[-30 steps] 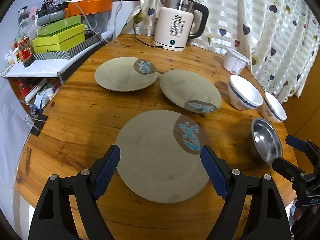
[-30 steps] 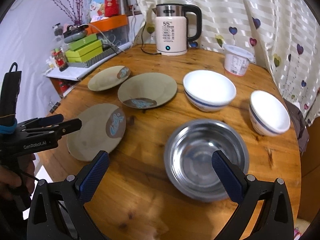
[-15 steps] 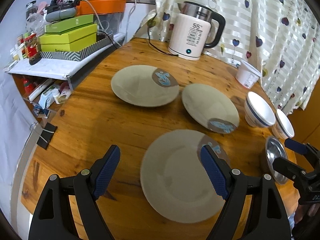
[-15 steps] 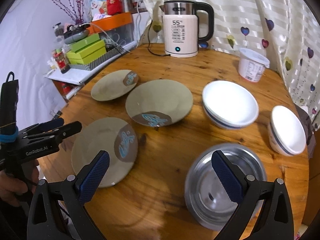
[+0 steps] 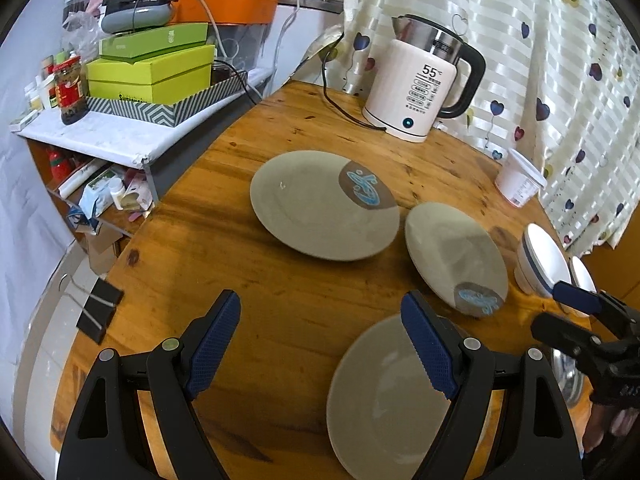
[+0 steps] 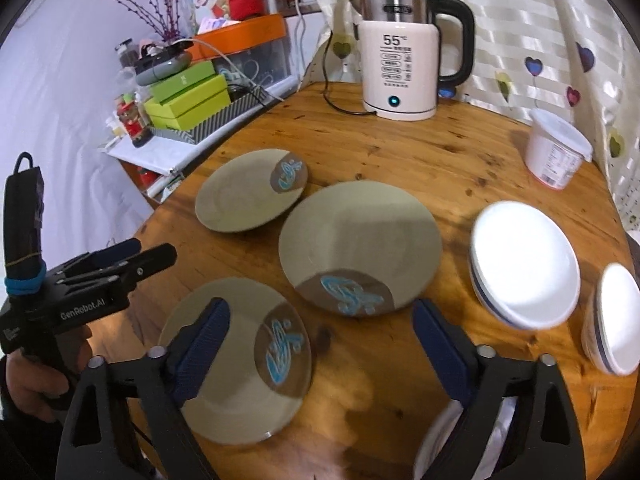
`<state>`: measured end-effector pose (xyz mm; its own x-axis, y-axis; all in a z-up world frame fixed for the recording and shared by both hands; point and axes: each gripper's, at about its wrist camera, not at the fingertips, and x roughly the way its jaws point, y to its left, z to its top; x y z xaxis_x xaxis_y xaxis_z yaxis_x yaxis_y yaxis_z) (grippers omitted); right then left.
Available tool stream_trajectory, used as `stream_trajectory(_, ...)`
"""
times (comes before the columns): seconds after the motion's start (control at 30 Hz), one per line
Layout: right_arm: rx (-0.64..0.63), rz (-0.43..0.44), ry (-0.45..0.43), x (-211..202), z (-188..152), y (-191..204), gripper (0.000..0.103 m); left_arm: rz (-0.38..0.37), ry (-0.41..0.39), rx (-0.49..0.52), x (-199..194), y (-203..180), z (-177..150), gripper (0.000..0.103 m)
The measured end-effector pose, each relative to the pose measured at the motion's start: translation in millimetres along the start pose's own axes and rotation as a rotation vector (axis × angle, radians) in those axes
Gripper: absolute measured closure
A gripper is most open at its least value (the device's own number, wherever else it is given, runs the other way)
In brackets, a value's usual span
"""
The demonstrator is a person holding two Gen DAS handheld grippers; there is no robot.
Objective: Organize plates and bowls
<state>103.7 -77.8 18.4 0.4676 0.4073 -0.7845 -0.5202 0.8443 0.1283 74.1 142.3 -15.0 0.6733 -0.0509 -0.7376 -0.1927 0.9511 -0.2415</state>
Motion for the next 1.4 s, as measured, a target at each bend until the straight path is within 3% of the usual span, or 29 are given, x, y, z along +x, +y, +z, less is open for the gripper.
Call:
stream_trajectory(0.2,-0.007,0.04,0.035,24.3,26.3,4.0,0.029,-0.022,0.007,-0.041,15.0,15.2,14.5,0.02)
stream_trajectory(0.37,-0.013,0.077,0.054,44.5,47.5,10.3,0.046,-0.028,0.008,-0.06,25.3,23.4,24.4,0.025)
stream_trajectory(0.47,-0.011,0.096,0.061,57.6,59.1,12.8,0.048,-0.029,0.021,-0.08,33.9,28.8,28.8,0.039)
stream_trajectory(0.9,0.034,0.168,0.129,124.6,102.0,5.5,0.063,-0.045,0.041,-0.158,65.6,50.5,43.8,0.04)
stream_trajectory(1.0,0.041,0.175,0.145,137.8,107.0,5.5,0.063,-0.046,0.046,-0.169,71.0,54.8,45.9,0.048)
stream_trajectory(1.3,0.049,0.177,0.175,160.2,114.2,3.4,0.068,-0.067,0.054,-0.17,81.2,55.9,48.3,0.052)
stream_trajectory(1.4,0.054,0.176,0.184,166.2,115.0,1.9,0.074,-0.072,0.058,-0.167,82.9,55.7,48.8,0.065)
